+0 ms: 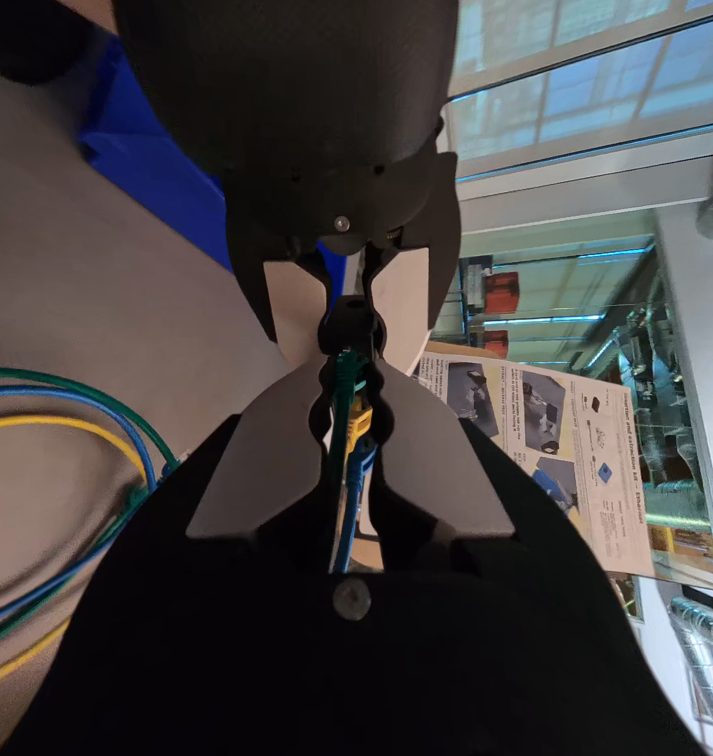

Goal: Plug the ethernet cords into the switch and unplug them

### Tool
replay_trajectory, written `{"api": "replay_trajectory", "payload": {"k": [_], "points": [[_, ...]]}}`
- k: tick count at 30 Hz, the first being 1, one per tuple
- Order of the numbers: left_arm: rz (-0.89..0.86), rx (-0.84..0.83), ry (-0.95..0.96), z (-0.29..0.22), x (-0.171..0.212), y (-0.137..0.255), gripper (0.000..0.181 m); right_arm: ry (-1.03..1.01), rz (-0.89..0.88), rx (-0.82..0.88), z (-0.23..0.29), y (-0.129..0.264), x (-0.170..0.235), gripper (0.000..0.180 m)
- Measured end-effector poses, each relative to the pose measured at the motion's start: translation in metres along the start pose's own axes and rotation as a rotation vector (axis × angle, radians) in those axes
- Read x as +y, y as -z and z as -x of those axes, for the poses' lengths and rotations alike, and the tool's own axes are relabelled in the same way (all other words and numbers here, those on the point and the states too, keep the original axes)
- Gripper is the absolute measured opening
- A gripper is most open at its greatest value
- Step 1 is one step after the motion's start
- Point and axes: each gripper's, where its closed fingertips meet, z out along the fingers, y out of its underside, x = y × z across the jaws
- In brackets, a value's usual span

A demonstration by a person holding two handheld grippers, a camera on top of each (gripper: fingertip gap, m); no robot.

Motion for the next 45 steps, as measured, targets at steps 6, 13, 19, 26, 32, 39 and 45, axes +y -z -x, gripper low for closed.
{"api": "replay_trajectory", "payload": {"k": [6,13,19,26,32,39,45], "points": [[-0.014,-0.011,0.020,0.006,-0.003,0.003,0.030,0.031,0.077,-0.201,-0.004,0.002,-0.004,0.016],[-0.020,-0.047,0.023,0.012,-0.002,0.005,0.029,0.070,0.126,-0.370,-0.008,0.000,-0.008,0.016],[-0.054,0.000,0.051,0.002,-0.006,0.000,0.030,0.066,0.152,-0.493,-0.001,0.003,-0.001,0.017],[-0.005,-0.035,0.025,0.010,0.002,0.003,0.029,0.092,0.129,-0.519,0.000,0.012,-0.005,0.016],[0.008,-0.110,0.175,0.059,0.040,0.041,0.029,0.128,0.116,-0.637,0.064,0.027,0.000,0.014],[0.108,-0.152,0.126,0.063,0.072,0.042,0.030,-0.194,0.113,-0.412,0.125,0.003,0.013,0.015],[0.131,-0.106,0.147,0.051,0.080,0.030,0.030,-0.394,0.220,-0.328,0.203,-0.008,0.056,0.015]]}}
